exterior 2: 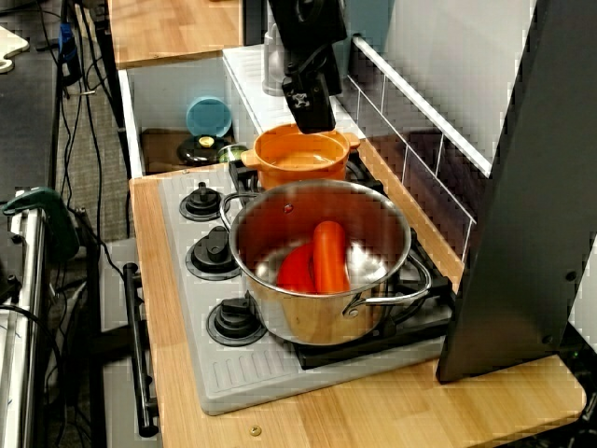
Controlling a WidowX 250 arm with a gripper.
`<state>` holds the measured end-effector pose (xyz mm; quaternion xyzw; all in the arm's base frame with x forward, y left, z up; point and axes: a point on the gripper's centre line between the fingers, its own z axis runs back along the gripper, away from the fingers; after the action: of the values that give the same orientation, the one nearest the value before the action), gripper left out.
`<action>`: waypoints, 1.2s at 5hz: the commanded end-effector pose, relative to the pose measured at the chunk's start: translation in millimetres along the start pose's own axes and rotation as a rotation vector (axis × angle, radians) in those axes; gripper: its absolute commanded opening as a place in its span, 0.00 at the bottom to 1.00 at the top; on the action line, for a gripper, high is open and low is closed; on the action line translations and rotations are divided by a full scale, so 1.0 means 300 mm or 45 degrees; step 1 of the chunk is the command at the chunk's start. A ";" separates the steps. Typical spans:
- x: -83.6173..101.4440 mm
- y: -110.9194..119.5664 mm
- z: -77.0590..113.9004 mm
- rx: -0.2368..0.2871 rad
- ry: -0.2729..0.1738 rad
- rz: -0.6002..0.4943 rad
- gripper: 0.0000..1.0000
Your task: Lift pot from stove
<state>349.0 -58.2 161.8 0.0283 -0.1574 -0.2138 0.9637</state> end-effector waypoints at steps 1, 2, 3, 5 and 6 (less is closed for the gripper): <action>-0.016 0.124 0.089 0.047 -0.069 0.127 1.00; -0.049 0.161 0.099 0.070 -0.073 0.171 1.00; -0.076 0.198 0.095 0.094 -0.053 0.249 1.00; -0.127 0.282 0.081 0.119 -0.034 0.357 1.00; -0.119 0.298 0.061 0.093 -0.027 0.400 1.00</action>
<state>343.4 32.6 163.0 0.0290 -0.1548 -0.0568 0.9859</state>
